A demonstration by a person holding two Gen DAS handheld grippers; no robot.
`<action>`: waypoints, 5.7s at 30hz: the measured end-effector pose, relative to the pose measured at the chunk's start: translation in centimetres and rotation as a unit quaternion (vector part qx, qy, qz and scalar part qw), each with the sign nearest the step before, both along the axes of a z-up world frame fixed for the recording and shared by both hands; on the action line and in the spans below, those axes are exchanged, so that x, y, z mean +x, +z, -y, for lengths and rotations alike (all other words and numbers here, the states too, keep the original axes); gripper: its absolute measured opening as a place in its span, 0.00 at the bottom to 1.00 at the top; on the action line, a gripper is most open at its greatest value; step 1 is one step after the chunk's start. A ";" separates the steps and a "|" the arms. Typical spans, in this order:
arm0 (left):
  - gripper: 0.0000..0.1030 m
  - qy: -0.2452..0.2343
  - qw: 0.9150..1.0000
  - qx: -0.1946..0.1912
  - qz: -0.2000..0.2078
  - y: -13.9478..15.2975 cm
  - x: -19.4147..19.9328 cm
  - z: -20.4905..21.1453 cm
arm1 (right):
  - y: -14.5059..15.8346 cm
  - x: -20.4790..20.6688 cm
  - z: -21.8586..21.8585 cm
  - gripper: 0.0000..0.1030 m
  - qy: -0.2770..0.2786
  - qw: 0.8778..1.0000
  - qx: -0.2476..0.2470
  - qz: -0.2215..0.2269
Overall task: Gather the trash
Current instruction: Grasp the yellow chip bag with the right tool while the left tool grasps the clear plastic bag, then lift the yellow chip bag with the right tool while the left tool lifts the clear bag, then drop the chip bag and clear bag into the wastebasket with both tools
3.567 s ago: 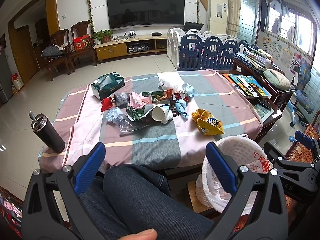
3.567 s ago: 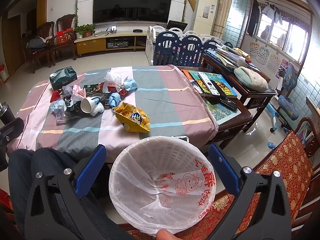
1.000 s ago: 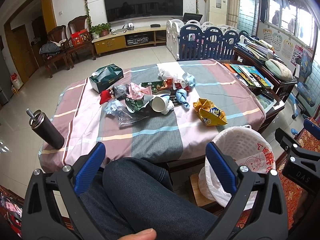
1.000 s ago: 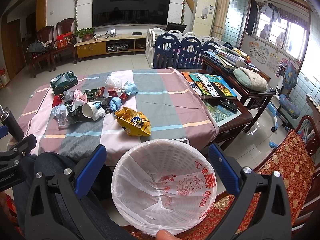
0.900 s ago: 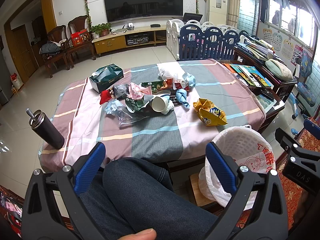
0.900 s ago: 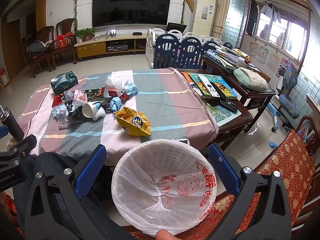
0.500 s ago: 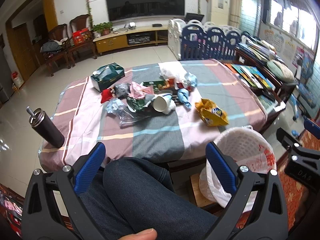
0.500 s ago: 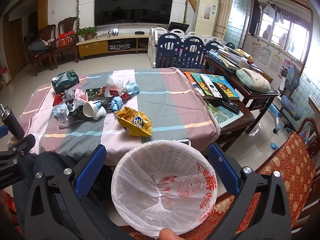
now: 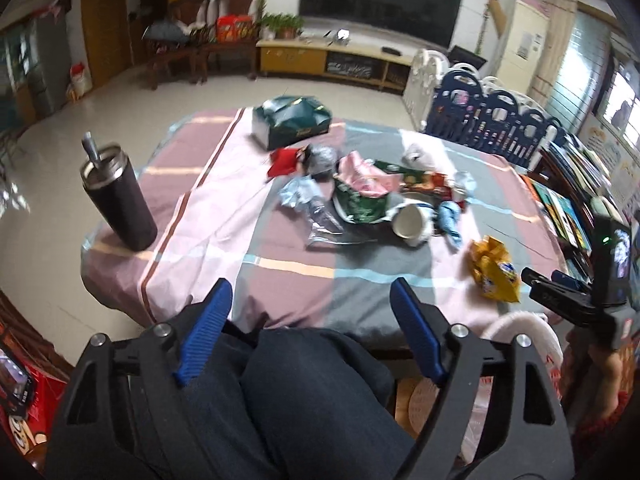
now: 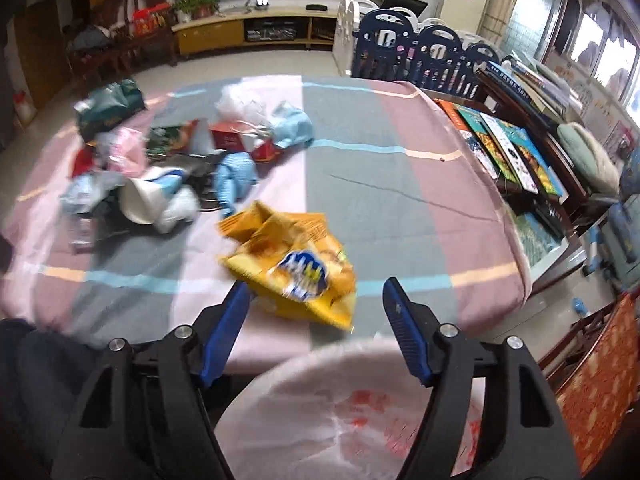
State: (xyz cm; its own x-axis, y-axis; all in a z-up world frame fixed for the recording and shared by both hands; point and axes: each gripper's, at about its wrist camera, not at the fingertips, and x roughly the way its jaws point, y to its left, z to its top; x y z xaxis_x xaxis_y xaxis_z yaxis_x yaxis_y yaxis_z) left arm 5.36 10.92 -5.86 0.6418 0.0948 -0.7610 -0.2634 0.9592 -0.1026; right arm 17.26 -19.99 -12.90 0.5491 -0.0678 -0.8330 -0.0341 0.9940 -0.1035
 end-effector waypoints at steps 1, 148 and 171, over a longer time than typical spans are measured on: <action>0.80 0.007 1.000 -0.007 -0.006 -0.5 0.8 -0.5 | -0.8 0.9 0.0 0.75 0.002 1.000 -0.009 -0.005; 0.14 -0.279 0.942 -0.178 0.055 -2.0 4.8 10.9 | -4.1 -11.7 9.3 0.30 -0.110 0.977 0.126 -0.130; 0.82 -0.434 0.883 -0.167 -0.063 -9.8 3.4 24.9 | 7.1 -12.2 11.2 0.80 -0.177 0.966 0.139 0.128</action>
State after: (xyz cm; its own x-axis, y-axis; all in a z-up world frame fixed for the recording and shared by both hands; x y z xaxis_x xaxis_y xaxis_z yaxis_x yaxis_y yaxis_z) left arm 8.74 -13.96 -15.62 0.2715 -0.6344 -0.7237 0.5269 0.7272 -0.4398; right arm 5.07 -31.14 -5.84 0.7225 -0.0820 -0.6865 0.3049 0.9290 0.2099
